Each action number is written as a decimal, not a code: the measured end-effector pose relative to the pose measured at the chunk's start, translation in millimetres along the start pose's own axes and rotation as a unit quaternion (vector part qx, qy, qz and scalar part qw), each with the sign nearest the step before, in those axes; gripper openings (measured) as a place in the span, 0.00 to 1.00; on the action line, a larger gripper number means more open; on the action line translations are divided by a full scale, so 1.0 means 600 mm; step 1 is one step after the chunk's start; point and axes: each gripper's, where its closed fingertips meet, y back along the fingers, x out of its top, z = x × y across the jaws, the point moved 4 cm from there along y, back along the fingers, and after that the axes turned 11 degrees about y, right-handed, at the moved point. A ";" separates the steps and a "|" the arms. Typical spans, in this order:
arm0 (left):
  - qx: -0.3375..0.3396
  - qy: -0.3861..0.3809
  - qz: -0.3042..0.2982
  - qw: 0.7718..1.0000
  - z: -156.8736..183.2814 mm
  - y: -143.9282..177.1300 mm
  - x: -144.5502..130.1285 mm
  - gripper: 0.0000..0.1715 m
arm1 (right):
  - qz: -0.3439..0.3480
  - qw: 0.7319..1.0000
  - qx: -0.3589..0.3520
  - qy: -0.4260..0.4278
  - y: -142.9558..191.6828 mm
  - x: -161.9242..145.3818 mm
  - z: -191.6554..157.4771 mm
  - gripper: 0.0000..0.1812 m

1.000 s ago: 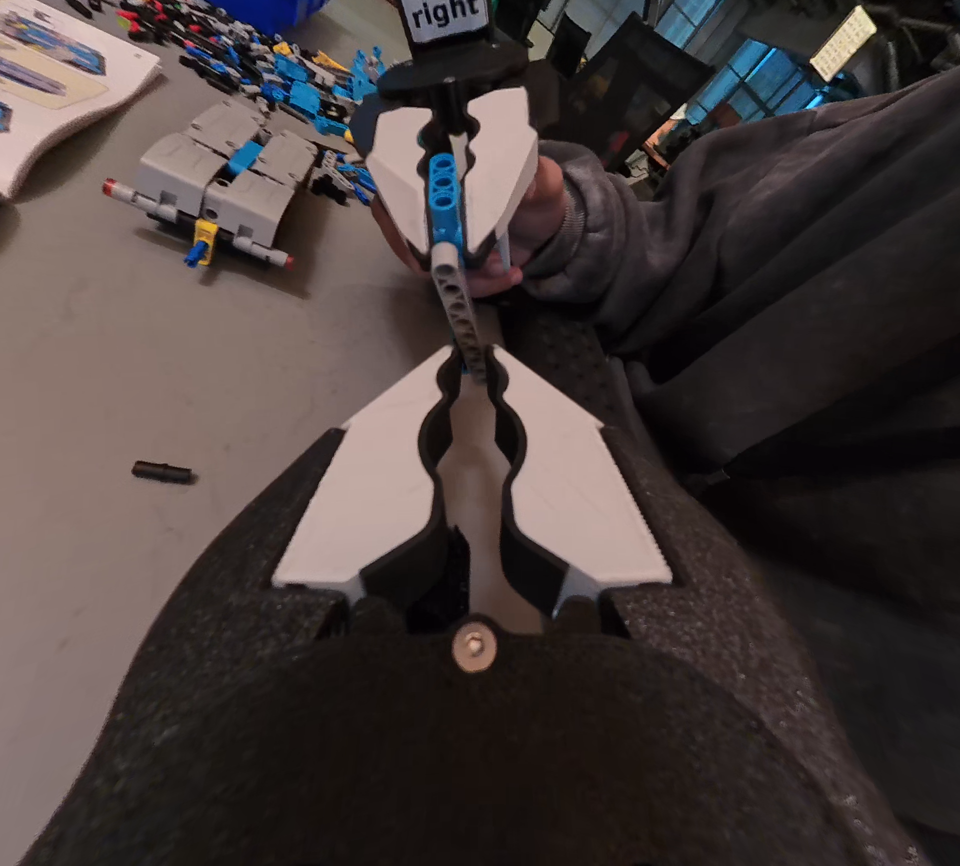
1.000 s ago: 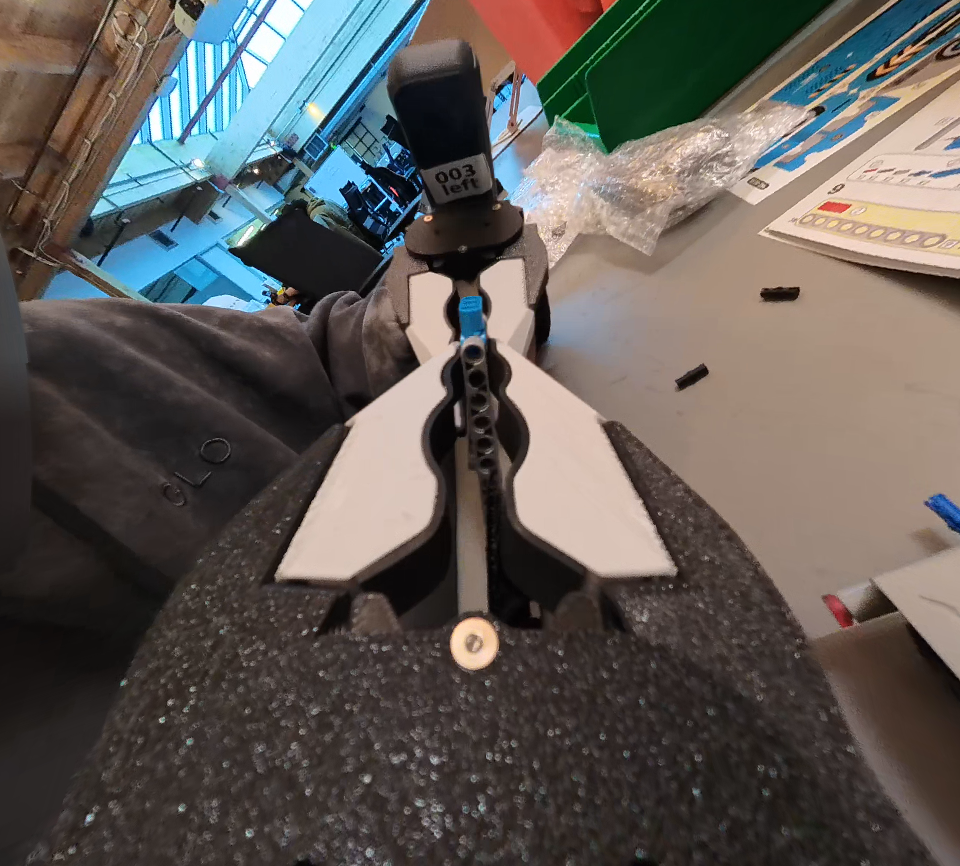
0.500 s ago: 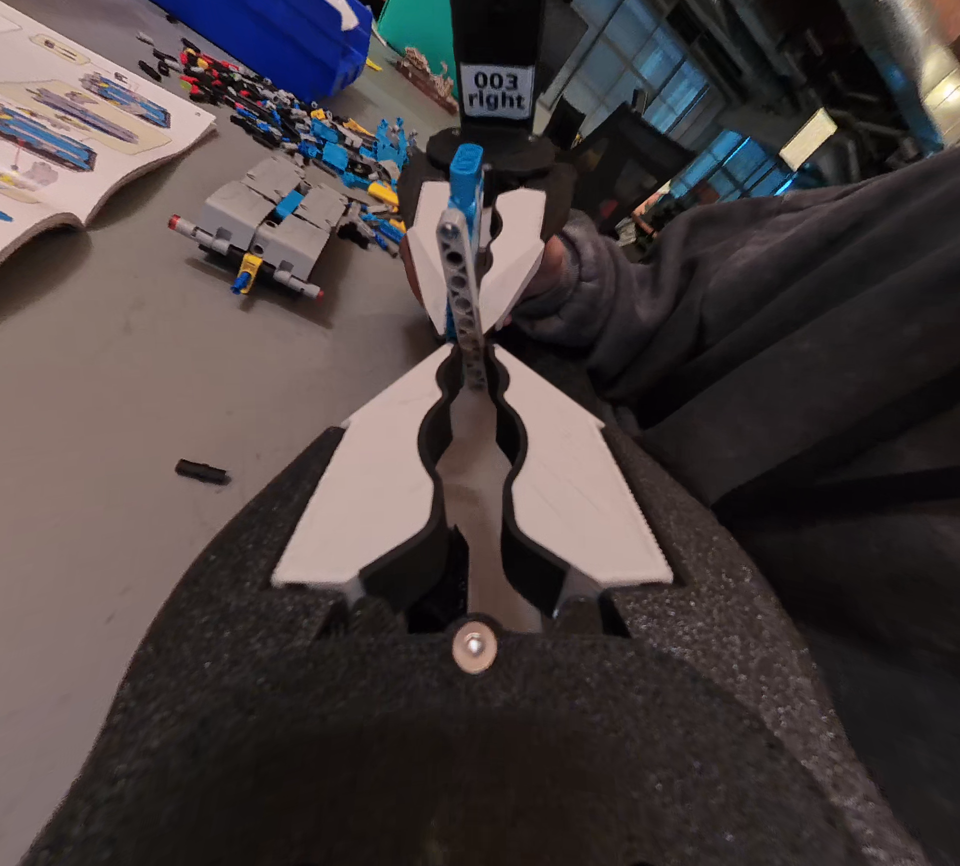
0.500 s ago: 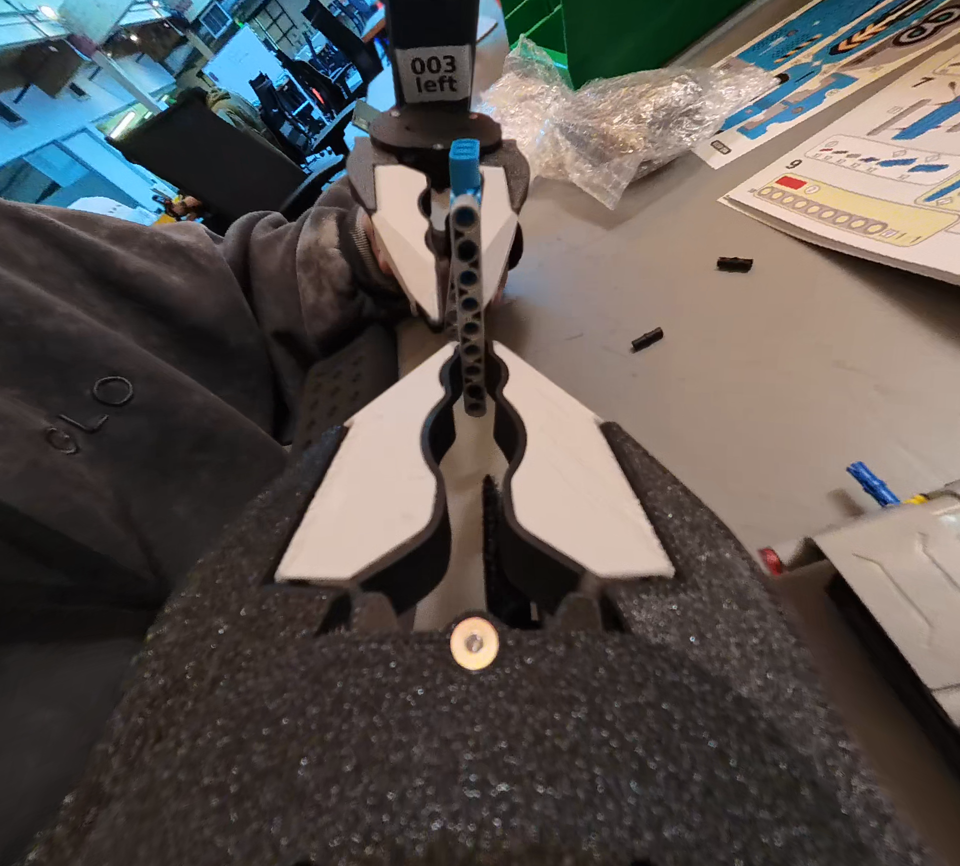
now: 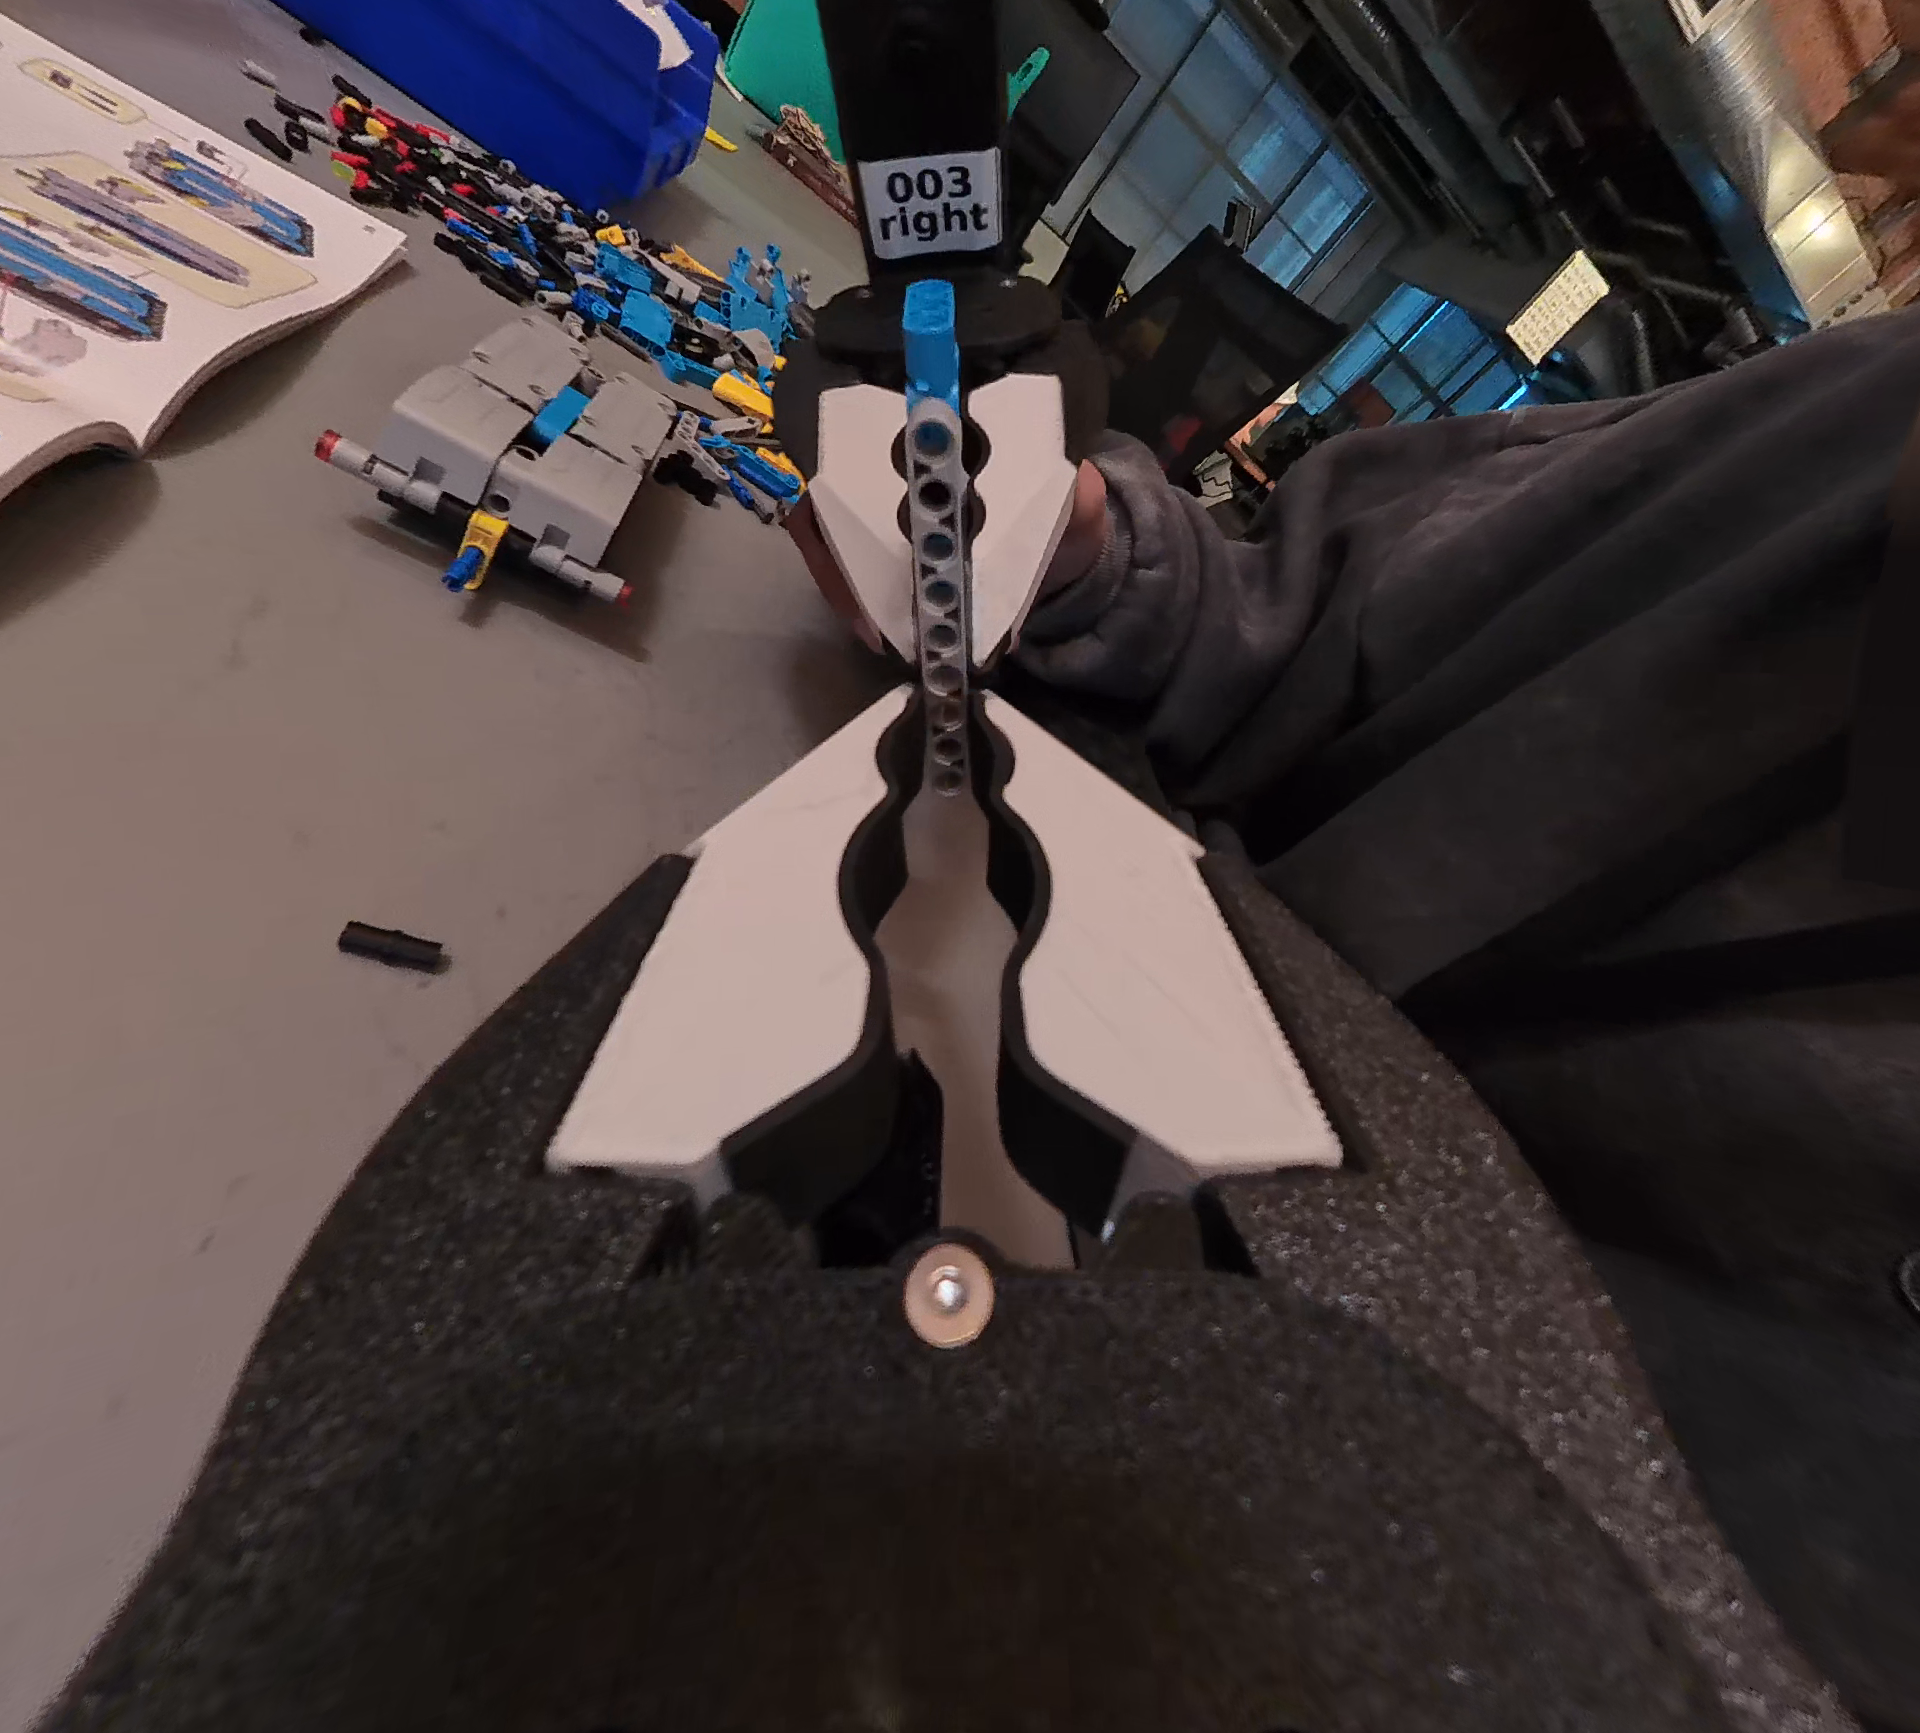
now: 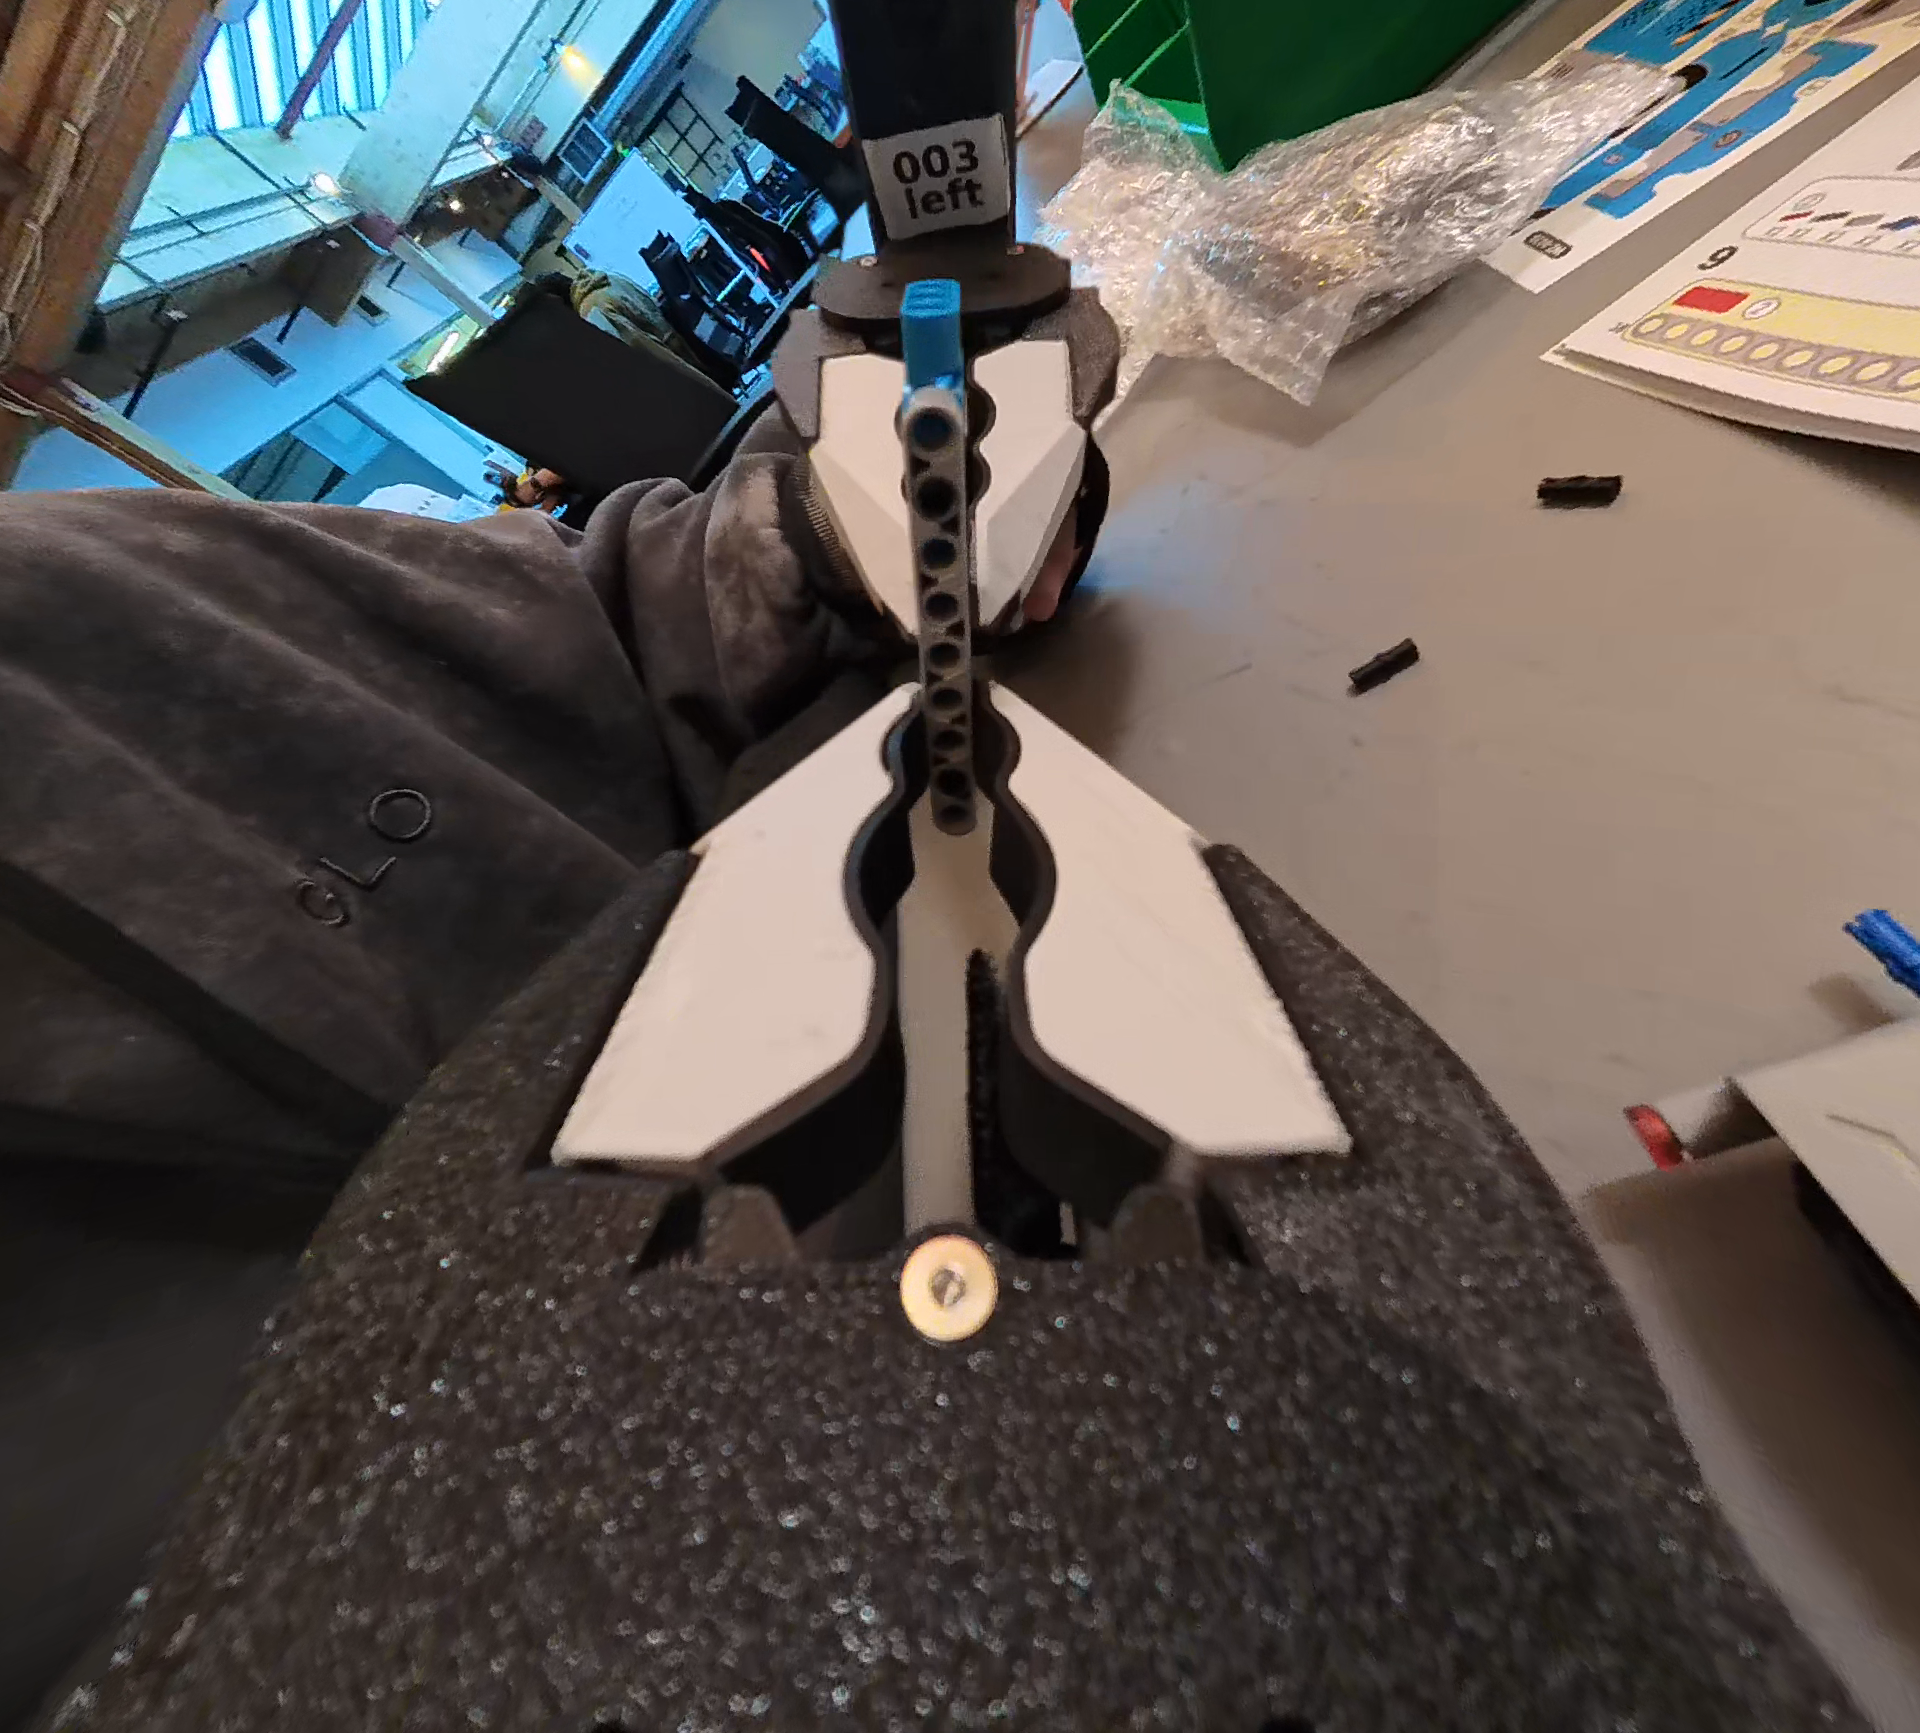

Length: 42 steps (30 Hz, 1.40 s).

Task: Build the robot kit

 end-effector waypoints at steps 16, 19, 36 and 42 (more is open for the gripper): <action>-0.012 0.022 0.001 1.000 -0.007 -0.001 -0.005 0.03 | 0.012 1.000 -0.016 0.011 0.006 0.004 0.001 0.03; -0.001 0.024 0.005 1.000 -0.011 -0.002 -0.005 0.03 | 0.009 0.999 -0.031 0.020 0.006 0.003 0.004 0.03; -0.021 0.059 0.049 0.997 -0.006 -0.004 0.004 0.03 | 0.060 0.997 0.003 -0.049 0.009 0.009 0.006 0.03; -0.062 0.065 0.082 0.993 0.010 -0.004 0.012 0.03 | 0.096 0.991 0.044 -0.079 0.011 0.019 -0.004 0.04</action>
